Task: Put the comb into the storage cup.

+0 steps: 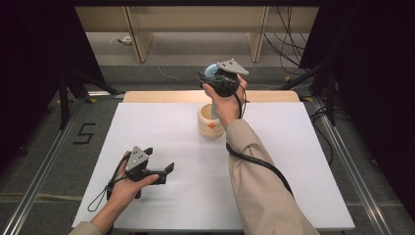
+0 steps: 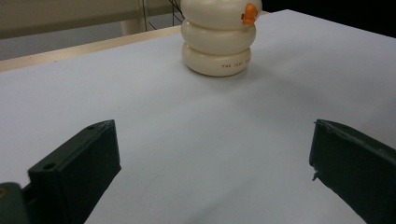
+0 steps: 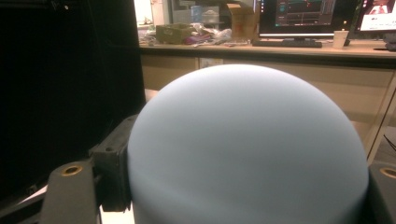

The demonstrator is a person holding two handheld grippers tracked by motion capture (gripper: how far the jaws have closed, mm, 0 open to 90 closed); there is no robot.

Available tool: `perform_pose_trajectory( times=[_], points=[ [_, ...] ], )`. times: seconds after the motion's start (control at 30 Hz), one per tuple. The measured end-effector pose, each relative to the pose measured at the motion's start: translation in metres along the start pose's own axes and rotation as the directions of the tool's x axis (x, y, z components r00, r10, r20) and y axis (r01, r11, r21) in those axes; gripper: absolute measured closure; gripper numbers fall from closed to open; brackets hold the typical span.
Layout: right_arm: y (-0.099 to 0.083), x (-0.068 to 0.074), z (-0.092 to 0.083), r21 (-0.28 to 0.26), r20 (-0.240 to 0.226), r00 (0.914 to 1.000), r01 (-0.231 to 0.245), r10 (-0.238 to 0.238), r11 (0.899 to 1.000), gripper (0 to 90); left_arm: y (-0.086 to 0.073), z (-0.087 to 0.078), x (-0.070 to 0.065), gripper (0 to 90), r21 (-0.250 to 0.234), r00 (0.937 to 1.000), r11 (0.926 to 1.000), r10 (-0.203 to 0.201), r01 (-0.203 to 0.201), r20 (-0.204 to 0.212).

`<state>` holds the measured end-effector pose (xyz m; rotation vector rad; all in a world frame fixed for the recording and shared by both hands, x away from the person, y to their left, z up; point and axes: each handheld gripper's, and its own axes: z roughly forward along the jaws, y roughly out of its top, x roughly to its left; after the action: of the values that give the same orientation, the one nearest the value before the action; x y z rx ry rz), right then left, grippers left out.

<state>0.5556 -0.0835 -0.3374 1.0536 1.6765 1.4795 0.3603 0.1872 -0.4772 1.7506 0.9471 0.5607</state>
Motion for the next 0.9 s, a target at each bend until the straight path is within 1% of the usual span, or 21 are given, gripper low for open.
perform_pose_trajectory(
  times=[0.6,0.9],
  points=[
    [-0.011,0.001,0.003,0.009,-0.006,1.0,-0.001,0.001,1.0,25.6,0.0,0.0,0.0,1.2,0.0,1.0,1.0,0.0,0.0,0.001],
    [-0.018,0.001,0.004,0.027,-0.003,1.0,-0.001,0.001,1.0,25.6,-0.001,0.0,0.0,1.4,0.0,1.0,1.0,-0.001,0.001,0.003]
  ],
)
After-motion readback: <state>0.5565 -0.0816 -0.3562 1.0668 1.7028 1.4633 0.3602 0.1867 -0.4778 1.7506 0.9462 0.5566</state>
